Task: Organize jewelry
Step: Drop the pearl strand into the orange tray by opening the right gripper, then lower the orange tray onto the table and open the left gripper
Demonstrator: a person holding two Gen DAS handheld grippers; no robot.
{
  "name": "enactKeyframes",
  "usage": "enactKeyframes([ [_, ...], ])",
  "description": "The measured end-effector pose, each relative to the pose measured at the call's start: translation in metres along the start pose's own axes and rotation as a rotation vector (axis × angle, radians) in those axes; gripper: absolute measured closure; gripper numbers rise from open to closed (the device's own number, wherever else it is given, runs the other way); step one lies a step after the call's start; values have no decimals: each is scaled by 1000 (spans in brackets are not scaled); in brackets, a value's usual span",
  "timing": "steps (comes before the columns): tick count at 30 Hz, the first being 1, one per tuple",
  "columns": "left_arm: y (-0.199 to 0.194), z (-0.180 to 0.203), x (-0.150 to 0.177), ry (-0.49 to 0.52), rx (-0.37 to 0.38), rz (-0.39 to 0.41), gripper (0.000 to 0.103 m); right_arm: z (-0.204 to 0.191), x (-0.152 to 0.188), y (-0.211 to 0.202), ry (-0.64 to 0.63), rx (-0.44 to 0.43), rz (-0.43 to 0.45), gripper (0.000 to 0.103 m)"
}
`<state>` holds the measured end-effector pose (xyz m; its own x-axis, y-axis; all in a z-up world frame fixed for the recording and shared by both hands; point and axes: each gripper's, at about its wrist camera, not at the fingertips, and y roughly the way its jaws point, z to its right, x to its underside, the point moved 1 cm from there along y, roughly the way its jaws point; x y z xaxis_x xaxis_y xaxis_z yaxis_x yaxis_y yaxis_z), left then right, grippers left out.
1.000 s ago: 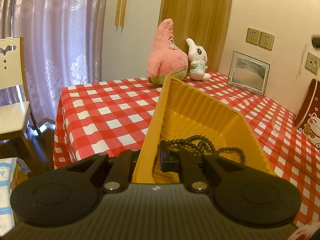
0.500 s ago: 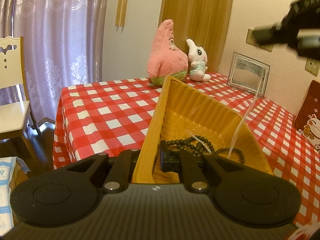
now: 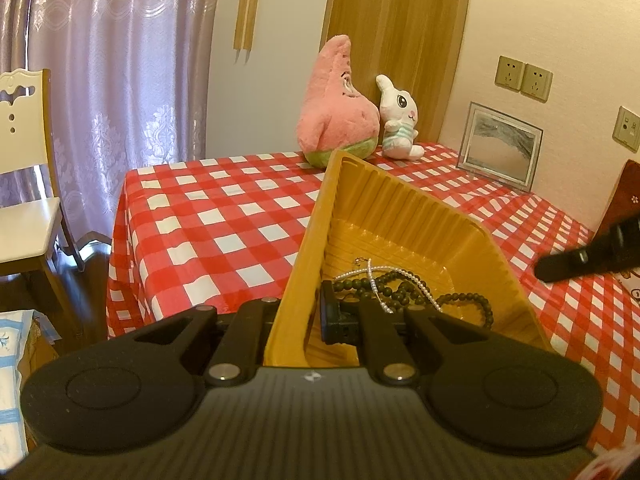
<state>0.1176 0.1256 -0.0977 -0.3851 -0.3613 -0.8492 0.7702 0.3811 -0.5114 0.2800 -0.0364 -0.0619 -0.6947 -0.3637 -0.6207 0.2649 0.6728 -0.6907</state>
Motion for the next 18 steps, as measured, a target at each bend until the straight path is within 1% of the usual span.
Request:
enactKeyframes([
  [2,1,-1,1,-5,0,-4,95,9,10,-5,10,34,-5,77],
  [4,3,-3,1,-19,2,-11,95,19,18,-10,31,56,-8,70],
  [7,7,-5,1,-24,-2,-16,95,30,24,-15,59,85,-15,68],
  [11,11,-9,2,-38,-3,-31,94,37,28,-19,44,145,-16,68],
  [16,18,-19,10,-78,0,-71,92,41,30,-21,60,157,-17,65],
  [18,21,-24,15,-105,0,-96,90,42,32,-21,63,159,-24,63],
])
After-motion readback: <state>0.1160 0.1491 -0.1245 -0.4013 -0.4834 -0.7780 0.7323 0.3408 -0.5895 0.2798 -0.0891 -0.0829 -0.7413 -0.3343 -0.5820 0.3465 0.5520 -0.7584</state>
